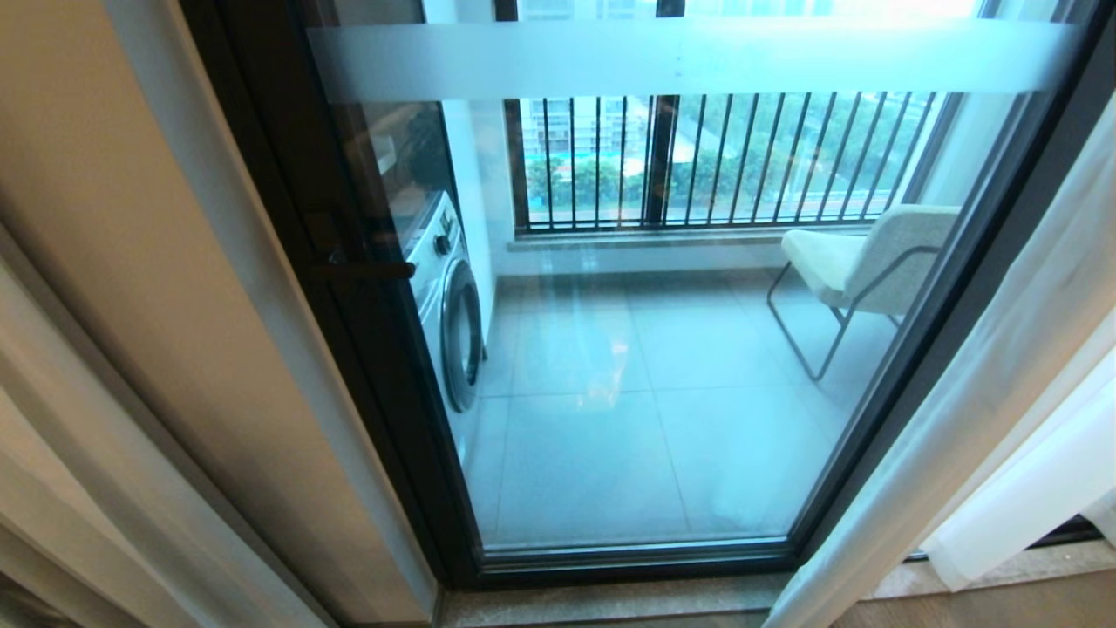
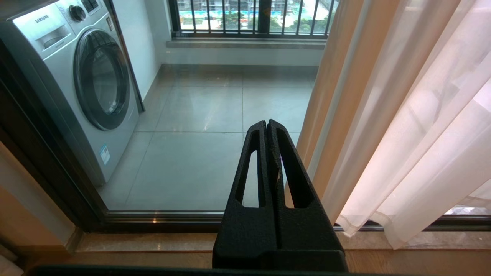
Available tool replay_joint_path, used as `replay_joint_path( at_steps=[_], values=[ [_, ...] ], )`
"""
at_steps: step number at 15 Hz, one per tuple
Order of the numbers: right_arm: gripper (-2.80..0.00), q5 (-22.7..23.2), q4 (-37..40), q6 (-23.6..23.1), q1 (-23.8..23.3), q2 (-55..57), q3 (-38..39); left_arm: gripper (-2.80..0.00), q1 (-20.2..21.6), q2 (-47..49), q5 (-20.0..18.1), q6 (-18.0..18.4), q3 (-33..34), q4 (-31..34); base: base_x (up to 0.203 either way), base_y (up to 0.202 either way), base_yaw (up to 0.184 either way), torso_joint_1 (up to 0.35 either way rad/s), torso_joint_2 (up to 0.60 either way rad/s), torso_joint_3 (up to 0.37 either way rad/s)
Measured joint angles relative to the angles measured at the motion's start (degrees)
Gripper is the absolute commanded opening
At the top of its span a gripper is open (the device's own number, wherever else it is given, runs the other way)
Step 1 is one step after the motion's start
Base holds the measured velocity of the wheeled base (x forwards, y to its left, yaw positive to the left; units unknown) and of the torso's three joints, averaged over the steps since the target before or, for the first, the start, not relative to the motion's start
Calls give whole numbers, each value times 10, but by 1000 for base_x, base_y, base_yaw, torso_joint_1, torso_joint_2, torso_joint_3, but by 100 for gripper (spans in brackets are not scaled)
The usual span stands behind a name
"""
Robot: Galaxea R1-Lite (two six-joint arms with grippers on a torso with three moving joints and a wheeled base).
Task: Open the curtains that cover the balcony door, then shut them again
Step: Pull the inner curtains open on both sides
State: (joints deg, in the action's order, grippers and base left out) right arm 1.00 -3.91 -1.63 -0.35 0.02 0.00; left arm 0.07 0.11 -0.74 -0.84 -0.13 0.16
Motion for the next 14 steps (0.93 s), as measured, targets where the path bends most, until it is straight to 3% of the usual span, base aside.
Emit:
replay_joint_path(
  at_steps=[14],
  values=[
    [-280,0,0,0,0,0,0,-280,0,0,1,0,0,0,0,0,0,0,0,0]
  ],
)
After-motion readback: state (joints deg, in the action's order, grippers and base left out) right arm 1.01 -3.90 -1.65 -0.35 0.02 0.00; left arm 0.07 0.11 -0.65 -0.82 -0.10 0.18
